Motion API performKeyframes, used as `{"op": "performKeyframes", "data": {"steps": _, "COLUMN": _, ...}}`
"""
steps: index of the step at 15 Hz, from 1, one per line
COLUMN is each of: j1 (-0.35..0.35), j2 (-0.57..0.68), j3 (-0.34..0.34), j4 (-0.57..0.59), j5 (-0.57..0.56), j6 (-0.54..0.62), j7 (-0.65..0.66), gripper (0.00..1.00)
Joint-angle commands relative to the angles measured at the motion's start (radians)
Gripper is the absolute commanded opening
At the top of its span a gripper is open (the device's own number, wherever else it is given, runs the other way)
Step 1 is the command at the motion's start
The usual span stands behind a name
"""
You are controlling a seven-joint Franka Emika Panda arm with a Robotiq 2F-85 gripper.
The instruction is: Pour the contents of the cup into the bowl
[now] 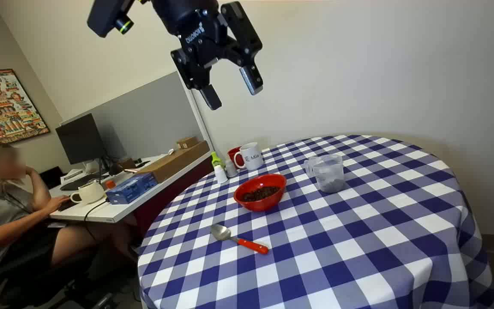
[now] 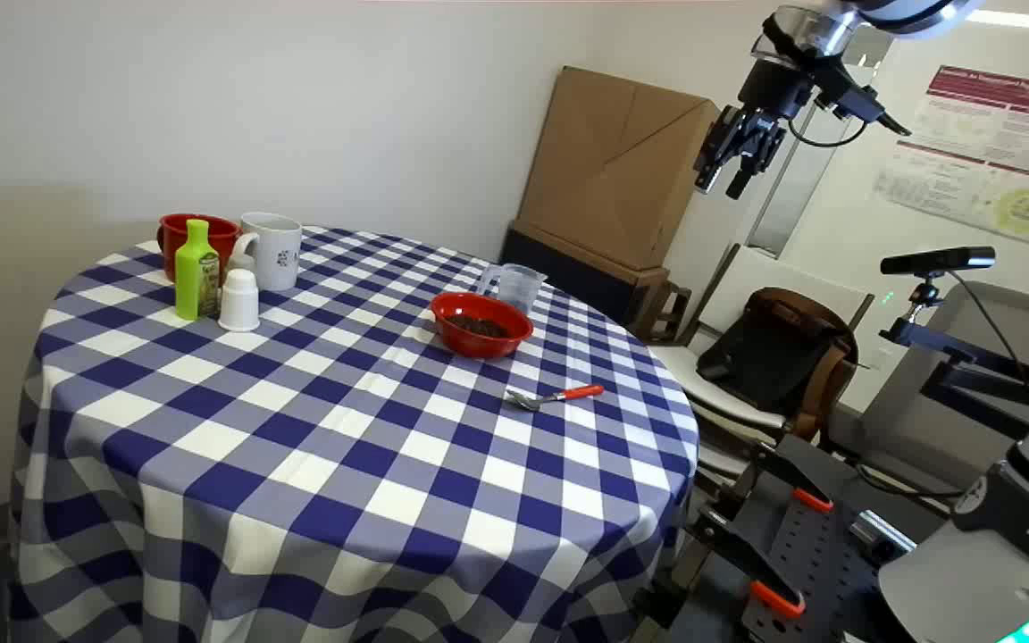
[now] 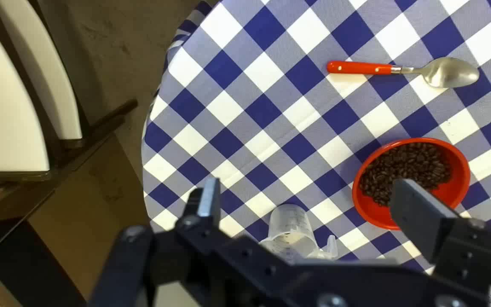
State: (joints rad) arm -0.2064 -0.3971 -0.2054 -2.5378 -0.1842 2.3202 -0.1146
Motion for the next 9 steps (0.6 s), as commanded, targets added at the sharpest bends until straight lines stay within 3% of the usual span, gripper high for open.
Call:
{"op": "performKeyframes", "data": {"steps": 1, "j1": -0.004, "j2": 0.0, "j3": 0.004, "j4": 0.001, "j5": 0.003, "j6": -0.002, "j7": -0.002, "gripper": 1.0}}
{"op": "performKeyframes", "data": {"steps": 4, "j1": -0.004, "j2": 0.0, "j3": 0.004, "j4": 0.001, "j5": 0.003, "j6": -0.002, "j7": -0.002, "gripper": 1.0}}
{"op": "performKeyframes", "data": {"steps": 9, "j1": 0.069, "j2": 0.138, "j3": -0.047, "j4": 0.106, "j5": 0.042, "j6": 0.002, "j7": -0.305, "gripper": 1.0}}
